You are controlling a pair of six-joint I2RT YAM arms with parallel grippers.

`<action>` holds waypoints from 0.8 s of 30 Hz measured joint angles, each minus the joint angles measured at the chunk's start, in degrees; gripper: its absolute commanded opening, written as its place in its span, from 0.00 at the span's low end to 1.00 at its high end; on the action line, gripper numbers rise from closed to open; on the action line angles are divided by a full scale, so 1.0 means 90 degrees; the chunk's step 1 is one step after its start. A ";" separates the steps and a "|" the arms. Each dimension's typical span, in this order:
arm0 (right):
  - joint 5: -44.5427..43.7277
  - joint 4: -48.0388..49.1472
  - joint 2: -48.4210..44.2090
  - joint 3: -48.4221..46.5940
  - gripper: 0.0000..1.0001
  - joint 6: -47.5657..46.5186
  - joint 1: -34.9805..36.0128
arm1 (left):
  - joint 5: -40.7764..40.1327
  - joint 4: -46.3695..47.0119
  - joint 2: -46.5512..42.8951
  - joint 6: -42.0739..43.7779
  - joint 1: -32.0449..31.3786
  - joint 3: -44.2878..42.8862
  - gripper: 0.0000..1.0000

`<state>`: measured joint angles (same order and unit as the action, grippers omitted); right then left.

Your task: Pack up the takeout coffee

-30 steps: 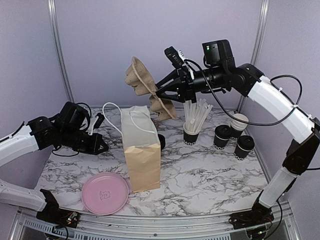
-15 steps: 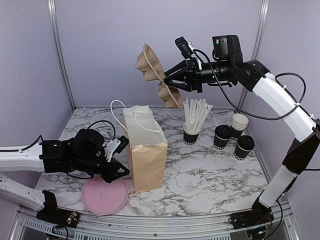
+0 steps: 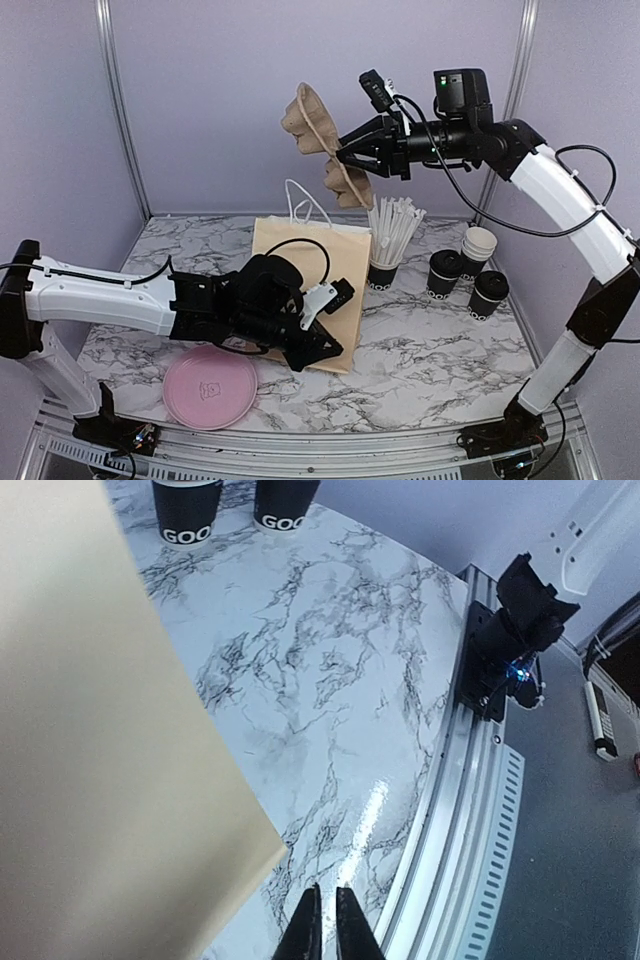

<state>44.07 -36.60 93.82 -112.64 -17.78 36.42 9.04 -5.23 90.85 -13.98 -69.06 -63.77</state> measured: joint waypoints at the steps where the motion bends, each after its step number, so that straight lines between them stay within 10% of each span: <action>1: -0.0012 -0.0007 -0.0017 0.0002 0.31 -0.0007 -0.0002 | 0.0068 -0.0036 -0.0007 0.0041 -0.0034 -0.0019 0.08; 11: -0.0005 -0.0044 -0.0104 0.0335 0.30 -0.0051 -0.0005 | 0.0437 -0.0644 -0.0420 0.0270 -0.0267 0.0049 0.12; 18: -0.0010 -0.0090 -0.0104 0.0461 0.29 -0.0080 -0.0007 | -0.0549 -0.1042 -0.1081 -0.0007 -0.0211 0.0073 0.59; 24: -0.0090 -0.0131 -0.0119 0.0474 0.29 -0.0168 -0.0022 | -0.1583 -0.1583 -0.1712 -0.0427 0.0680 -0.0702 0.73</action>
<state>43.27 -37.78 92.75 -108.38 -19.29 36.23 -5.21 -19.49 75.44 -17.82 -62.94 -70.08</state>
